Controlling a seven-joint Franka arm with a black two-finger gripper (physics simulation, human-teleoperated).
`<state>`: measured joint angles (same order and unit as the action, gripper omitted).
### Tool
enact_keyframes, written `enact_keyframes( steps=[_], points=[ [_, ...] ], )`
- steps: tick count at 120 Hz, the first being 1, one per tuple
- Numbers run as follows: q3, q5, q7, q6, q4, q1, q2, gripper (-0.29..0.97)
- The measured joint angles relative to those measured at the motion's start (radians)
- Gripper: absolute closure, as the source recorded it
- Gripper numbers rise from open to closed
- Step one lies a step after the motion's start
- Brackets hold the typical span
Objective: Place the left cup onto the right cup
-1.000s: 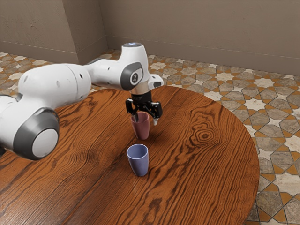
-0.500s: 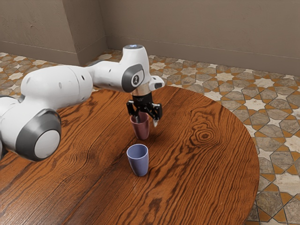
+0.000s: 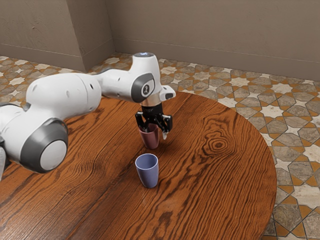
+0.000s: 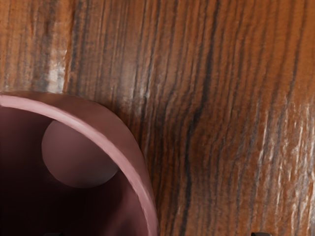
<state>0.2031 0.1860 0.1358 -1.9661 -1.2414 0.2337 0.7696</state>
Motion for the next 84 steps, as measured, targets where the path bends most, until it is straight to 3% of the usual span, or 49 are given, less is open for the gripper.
enact_keyframes(
  steps=[11,41,84],
  points=[
    [0.002,-0.001,0.003,0.0,0.004,0.0,0.002,0.3],
    [0.01,-0.004,0.014,0.005,0.015,0.004,0.0,0.66],
    [0.01,-0.012,0.037,0.016,0.016,0.013,-0.001,0.77]
  ],
)
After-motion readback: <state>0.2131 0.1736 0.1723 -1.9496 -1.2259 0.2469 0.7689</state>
